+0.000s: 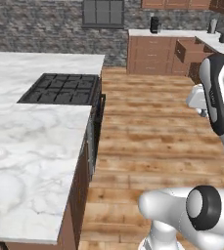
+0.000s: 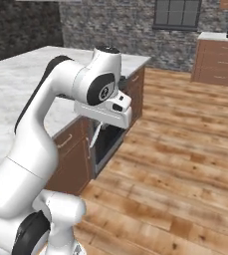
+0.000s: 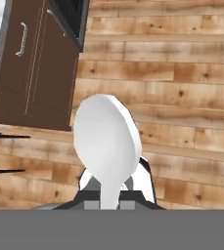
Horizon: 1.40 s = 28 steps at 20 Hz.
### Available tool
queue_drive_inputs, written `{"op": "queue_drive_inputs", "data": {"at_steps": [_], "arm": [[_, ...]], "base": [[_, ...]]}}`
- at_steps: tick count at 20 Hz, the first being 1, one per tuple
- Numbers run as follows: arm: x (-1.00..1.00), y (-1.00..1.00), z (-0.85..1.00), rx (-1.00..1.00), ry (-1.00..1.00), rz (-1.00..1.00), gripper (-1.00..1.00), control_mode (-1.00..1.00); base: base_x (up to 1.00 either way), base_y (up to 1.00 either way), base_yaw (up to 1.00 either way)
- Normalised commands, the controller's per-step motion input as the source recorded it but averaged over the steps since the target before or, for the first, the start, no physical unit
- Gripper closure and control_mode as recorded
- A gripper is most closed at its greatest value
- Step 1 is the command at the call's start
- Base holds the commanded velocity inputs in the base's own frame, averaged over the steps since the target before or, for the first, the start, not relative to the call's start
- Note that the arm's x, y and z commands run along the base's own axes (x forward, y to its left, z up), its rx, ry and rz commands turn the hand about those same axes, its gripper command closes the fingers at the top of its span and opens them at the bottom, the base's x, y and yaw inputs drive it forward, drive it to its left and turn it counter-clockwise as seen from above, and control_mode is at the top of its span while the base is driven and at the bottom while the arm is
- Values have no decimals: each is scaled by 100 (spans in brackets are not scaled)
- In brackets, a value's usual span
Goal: Pick up the metallic utensils from the counter and place them in the open drawer. Make sure not to pick up any wooden utensils.
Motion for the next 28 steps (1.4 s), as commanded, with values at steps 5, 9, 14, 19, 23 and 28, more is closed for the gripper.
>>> {"op": "queue_drive_inputs", "data": {"at_steps": [5,9,14,19,23,28], "arm": [[0,0,0,0,0,0,100,100],[0,0,0,0,0,0,100,100],[0,0,0,0,0,0,100,100],[0,0,0,0,0,0,100,100],[0,0,0,0,0,0,100,100],[0,0,0,0,0,0,100,100]], "base": [[76,-100,-15],[91,-100,-14],[97,-98,-14],[100,-65,-18],[100,-12,-21],[100,0,-14]]}}
